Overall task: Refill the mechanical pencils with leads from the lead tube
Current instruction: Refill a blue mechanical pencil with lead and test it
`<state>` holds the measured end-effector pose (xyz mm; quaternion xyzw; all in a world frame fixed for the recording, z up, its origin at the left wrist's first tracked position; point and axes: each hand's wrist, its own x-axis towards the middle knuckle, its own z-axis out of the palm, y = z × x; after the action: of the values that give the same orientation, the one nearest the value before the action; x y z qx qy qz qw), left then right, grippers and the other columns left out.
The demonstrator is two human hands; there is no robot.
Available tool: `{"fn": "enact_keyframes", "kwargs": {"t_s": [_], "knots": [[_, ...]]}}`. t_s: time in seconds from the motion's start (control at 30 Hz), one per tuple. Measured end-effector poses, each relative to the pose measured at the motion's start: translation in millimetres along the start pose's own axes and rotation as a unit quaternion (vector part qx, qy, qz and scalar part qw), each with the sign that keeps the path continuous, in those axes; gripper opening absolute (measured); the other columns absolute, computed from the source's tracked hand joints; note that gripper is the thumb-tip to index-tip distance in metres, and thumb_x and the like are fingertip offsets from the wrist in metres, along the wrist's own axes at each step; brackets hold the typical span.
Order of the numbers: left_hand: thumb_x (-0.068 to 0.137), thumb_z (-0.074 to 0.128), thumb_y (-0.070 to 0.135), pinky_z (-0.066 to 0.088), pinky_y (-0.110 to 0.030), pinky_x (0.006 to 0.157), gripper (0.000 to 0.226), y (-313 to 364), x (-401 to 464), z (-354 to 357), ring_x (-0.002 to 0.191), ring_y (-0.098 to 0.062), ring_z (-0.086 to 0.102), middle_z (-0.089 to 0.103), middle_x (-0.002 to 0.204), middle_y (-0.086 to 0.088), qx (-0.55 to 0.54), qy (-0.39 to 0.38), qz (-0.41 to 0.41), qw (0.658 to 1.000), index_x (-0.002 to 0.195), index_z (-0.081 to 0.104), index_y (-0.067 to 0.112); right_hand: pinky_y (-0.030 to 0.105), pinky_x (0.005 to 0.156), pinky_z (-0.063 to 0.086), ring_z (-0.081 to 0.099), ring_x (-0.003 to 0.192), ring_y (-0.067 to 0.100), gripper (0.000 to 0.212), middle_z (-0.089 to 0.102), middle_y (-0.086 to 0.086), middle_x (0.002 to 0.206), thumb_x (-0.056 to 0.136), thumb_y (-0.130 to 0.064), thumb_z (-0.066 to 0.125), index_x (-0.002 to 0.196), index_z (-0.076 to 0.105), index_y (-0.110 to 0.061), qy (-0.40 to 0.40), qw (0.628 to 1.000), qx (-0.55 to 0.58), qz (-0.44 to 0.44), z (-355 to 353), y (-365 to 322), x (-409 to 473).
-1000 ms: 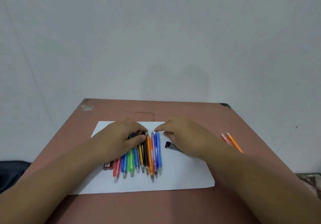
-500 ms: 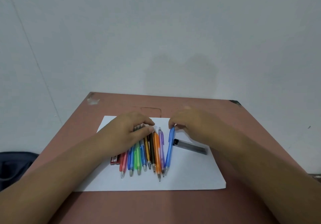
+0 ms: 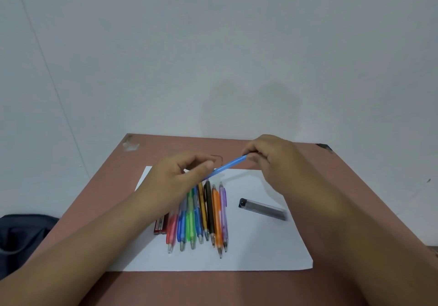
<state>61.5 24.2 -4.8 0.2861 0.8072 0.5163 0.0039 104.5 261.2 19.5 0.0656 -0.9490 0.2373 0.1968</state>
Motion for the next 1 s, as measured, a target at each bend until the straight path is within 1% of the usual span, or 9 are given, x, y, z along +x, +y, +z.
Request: {"fn": "enact_keyframes", "kwargs": {"t_s": [0.07,0.13,0.23,0.37,0.53,0.63,0.7,0.8,1.0], "knots": [[0.091,0.067,0.039,0.045,-0.006,0.064,0.015,-2.8,1.2,-0.5,0.085,0.013,0.059,0.068,0.090,0.027,0.060,0.013,-0.002,0.998,0.100,0.067,0.051,0.023,0.079,0.048,0.058,0.087,0.006,0.016,0.064,-0.011,0.090,0.098,-0.013,0.061,0.095,0.074,-0.024,0.029,0.998,0.045,0.021,5.0,-7.0,-1.6],[0.091,0.070,0.029,0.044,-0.006,0.065,0.027,-5.5,2.6,-0.7,0.087,0.012,0.058,0.065,0.087,0.031,0.102,0.021,0.021,0.994,0.096,0.063,0.055,0.021,0.074,0.050,0.060,0.083,0.006,0.017,0.068,-0.010,0.085,0.095,-0.014,0.066,0.092,0.076,-0.027,0.059,0.989,0.118,0.065,8.5,-13.8,-3.5],[0.092,0.070,0.024,0.043,-0.008,0.067,0.031,-10.7,4.9,-2.9,0.091,0.009,0.057,0.064,0.089,0.029,0.134,0.030,0.048,0.989,0.098,0.064,0.054,0.022,0.069,0.054,0.063,0.068,0.009,0.018,0.072,-0.007,0.078,0.091,-0.015,0.073,0.086,0.077,-0.032,0.069,0.961,0.233,0.134,9.7,-19.8,-4.9],[0.092,0.068,0.030,0.043,-0.015,0.072,0.024,-19.4,9.3,-7.0,0.093,0.008,0.056,0.064,0.095,0.025,0.165,0.047,0.068,0.983,0.109,0.068,0.047,0.031,0.072,0.058,0.065,0.067,0.008,0.017,0.073,-0.001,0.076,0.089,-0.013,0.074,0.083,0.076,-0.029,0.074,0.945,0.266,0.175,11.1,-16.0,-5.6],[0.093,0.065,0.031,0.040,-0.011,0.073,0.024,-25.1,12.2,-5.3,0.095,0.009,0.054,0.061,0.096,0.028,0.213,0.048,0.093,0.971,0.113,0.069,0.042,0.033,0.075,0.058,0.069,0.074,0.020,0.022,0.072,0.001,0.077,0.089,-0.012,0.074,0.078,0.075,-0.030,0.071,0.949,0.253,0.177,11.8,-8.2,-5.3],[0.092,0.065,0.032,0.045,-0.017,0.075,0.023,-30.1,13.9,-7.3,0.094,0.005,0.056,0.063,0.097,0.025,0.210,0.058,0.088,0.972,0.113,0.070,0.039,0.033,0.075,0.055,0.068,0.075,0.025,0.017,0.072,0.004,0.077,0.088,-0.013,0.075,0.080,0.077,-0.028,0.093,0.947,0.250,0.178,9.3,3.7,-3.9],[0.092,0.066,0.028,0.049,-0.022,0.076,0.022,-32.1,15.1,-10.4,0.092,0.001,0.058,0.065,0.098,0.021,0.200,0.067,0.084,0.974,0.112,0.072,0.035,0.022,0.074,0.053,0.069,0.079,0.020,0.014,0.074,0.000,0.078,0.089,-0.013,0.074,0.085,0.078,-0.026,0.085,0.958,0.211,0.174,7.2,14.8,-3.1],[0.092,0.067,0.026,0.046,-0.019,0.073,0.021,-33.9,16.4,-13.5,0.090,0.001,0.059,0.066,0.096,0.021,0.203,0.073,0.081,0.973,0.111,0.074,0.032,0.001,0.073,0.041,0.066,0.085,0.006,0.015,0.075,-0.009,0.091,0.091,-0.008,0.069,0.093,0.080,-0.019,0.033,0.992,0.037,0.119,9.4,29.9,-1.9],[0.091,0.067,0.033,0.046,-0.018,0.071,0.021,-35.9,15.6,-11.9,0.092,0.004,0.059,0.064,0.096,0.025,0.210,0.065,0.073,0.973,0.111,0.071,0.038,0.000,0.070,0.037,0.058,0.082,0.006,0.025,0.068,-0.010,0.092,0.092,-0.007,0.062,0.110,0.074,-0.018,-0.026,0.995,-0.040,0.092,21.6,36.9,-2.4]]}}
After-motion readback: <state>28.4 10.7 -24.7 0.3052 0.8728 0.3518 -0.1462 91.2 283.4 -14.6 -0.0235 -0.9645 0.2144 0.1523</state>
